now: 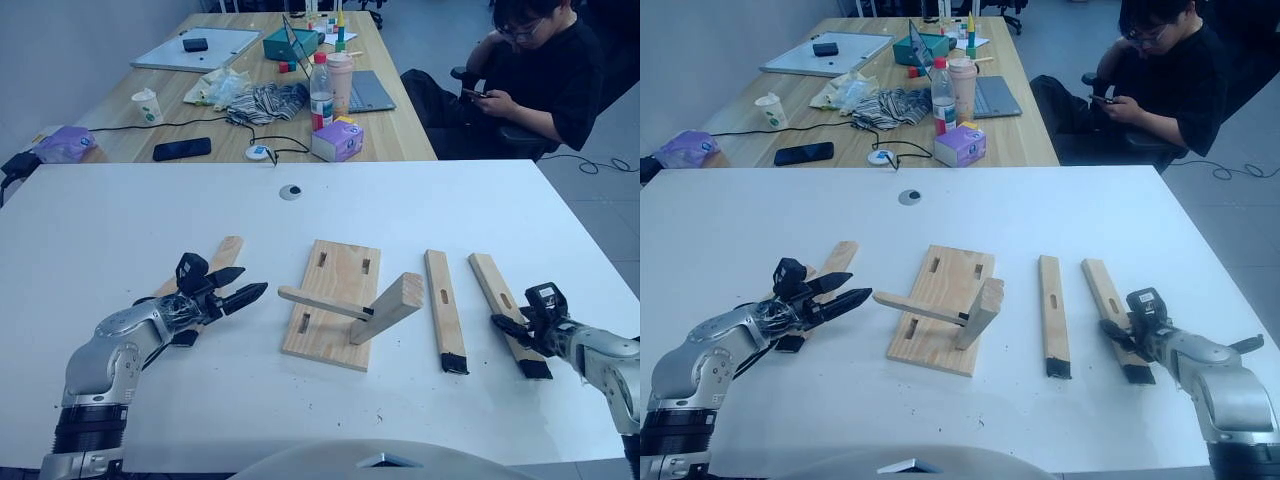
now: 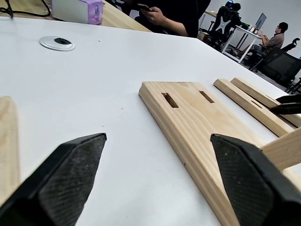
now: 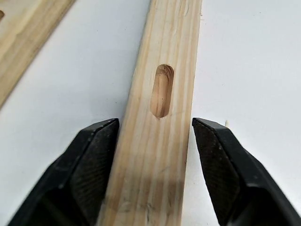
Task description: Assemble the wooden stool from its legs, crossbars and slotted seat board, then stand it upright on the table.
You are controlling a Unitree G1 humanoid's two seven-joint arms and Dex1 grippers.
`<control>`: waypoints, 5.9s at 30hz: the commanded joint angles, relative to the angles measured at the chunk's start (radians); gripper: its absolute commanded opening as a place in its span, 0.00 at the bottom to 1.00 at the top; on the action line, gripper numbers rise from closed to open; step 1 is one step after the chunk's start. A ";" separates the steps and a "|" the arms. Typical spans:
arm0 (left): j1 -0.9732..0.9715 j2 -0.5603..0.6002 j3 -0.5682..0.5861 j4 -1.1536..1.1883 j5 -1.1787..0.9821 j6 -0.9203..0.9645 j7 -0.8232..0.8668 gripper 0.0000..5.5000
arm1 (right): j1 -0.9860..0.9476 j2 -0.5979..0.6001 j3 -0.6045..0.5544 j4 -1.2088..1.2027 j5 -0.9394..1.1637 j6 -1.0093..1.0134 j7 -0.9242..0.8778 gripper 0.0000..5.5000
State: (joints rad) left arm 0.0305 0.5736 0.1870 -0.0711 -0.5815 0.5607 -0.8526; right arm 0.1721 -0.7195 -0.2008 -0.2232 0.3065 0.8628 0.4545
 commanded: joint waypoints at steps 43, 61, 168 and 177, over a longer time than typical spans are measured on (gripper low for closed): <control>-0.458 -0.108 -0.053 0.050 -0.396 0.242 -0.262 0.41 | -0.550 0.497 0.339 0.049 0.303 -0.519 0.477 0.38; -0.361 -0.006 -0.026 0.284 -0.192 0.065 -0.377 0.38 | -0.596 0.325 0.199 0.185 0.238 -0.506 0.482 0.59; -0.170 0.317 -0.266 0.098 0.006 -0.362 -0.585 0.37 | -1.356 0.243 0.925 0.020 0.211 0.287 0.555 0.41; -0.180 0.319 -0.272 0.088 0.011 -0.350 -0.588 0.37 | -1.316 0.264 0.972 0.013 0.161 0.279 0.573 0.12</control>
State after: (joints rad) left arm -0.1901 0.8968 -0.0415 -0.0019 -0.6322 0.1636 -1.4383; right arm -1.1558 -0.4702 0.7484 -0.2082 0.4948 1.1373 1.0316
